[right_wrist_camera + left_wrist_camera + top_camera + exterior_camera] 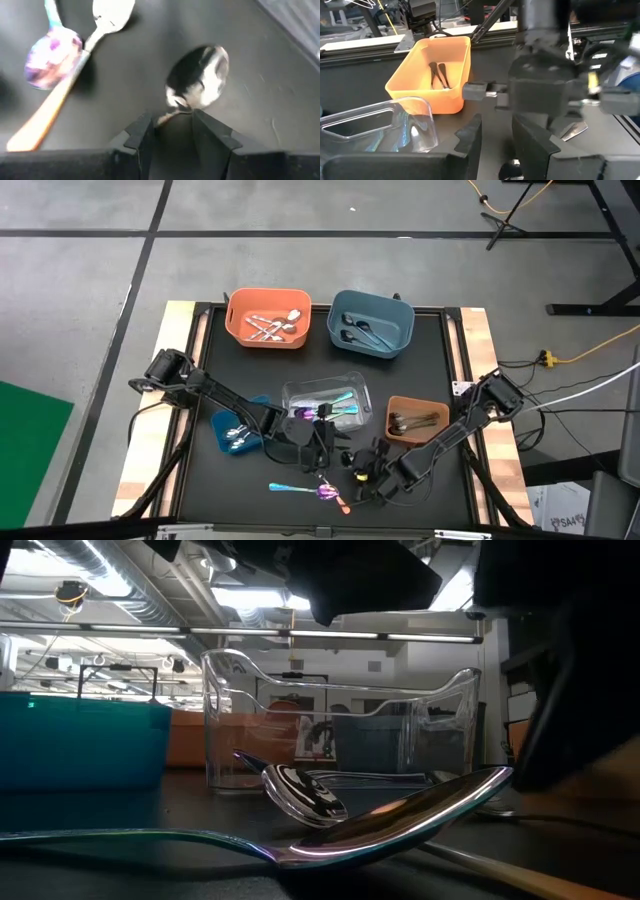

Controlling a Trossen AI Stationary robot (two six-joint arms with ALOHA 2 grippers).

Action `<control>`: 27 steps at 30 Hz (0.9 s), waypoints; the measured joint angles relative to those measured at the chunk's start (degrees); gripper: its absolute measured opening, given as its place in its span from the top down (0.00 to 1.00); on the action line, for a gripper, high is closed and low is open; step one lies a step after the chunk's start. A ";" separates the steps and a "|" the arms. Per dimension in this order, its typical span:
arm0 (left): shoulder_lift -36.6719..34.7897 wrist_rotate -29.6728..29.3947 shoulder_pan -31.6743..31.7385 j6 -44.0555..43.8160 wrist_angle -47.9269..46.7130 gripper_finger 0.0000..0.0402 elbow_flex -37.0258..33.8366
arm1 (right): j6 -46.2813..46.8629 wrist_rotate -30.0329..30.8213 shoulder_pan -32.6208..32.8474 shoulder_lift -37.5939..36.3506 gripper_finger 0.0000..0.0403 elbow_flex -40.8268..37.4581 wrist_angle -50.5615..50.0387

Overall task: Sort silverware by color (type)
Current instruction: Put the black spoon into the light orange bin

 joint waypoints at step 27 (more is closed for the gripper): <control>0.00 -0.02 0.01 0.04 0.02 0.75 0.00 | 0.69 -0.48 0.04 4.66 0.68 5.61 -3.51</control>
